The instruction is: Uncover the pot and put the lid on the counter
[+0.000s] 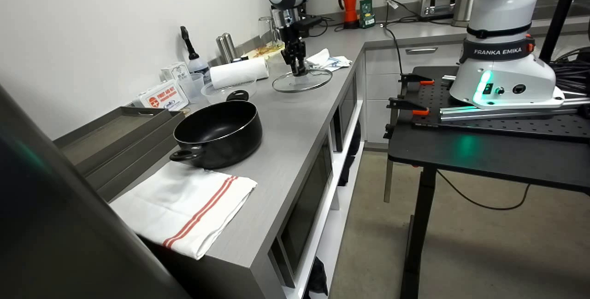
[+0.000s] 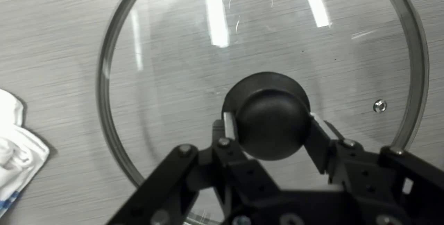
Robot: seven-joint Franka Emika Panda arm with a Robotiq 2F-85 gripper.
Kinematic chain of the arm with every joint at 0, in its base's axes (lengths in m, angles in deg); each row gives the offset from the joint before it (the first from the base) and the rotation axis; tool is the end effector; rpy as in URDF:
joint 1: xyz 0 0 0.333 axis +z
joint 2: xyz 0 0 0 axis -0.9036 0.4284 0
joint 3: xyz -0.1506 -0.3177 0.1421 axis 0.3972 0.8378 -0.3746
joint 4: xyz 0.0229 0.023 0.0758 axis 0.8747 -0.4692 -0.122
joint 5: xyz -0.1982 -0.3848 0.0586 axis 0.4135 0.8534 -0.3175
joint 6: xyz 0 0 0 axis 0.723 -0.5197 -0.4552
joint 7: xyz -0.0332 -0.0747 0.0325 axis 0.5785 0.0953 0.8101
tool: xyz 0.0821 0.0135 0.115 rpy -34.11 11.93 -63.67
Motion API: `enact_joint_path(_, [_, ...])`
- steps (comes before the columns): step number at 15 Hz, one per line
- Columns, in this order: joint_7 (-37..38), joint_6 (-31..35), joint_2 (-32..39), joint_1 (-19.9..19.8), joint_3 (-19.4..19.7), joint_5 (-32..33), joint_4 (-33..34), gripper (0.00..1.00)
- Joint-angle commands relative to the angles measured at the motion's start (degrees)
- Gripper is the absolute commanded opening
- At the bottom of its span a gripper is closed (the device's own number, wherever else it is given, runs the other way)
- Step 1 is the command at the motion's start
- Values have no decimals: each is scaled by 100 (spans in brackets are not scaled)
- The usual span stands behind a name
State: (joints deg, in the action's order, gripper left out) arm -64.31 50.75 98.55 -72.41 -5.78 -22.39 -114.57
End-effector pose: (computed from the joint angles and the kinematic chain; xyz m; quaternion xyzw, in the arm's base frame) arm 0.6624 -0.1104 0.1845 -0.9981 0.0487 0.0389 0.0031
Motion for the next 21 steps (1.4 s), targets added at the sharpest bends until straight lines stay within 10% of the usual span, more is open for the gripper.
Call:
enact_joint_path(1, [133, 138, 328, 51, 99, -11, 330, 25])
enact_joint_path(19, [248, 731, 1064, 37, 183, -8, 779, 25])
enact_joint_path(20, [250, 727, 1069, 37, 182, -9, 787, 37])
enact_joint_path(21, [254, 711, 1071, 37, 181, -11, 796, 75])
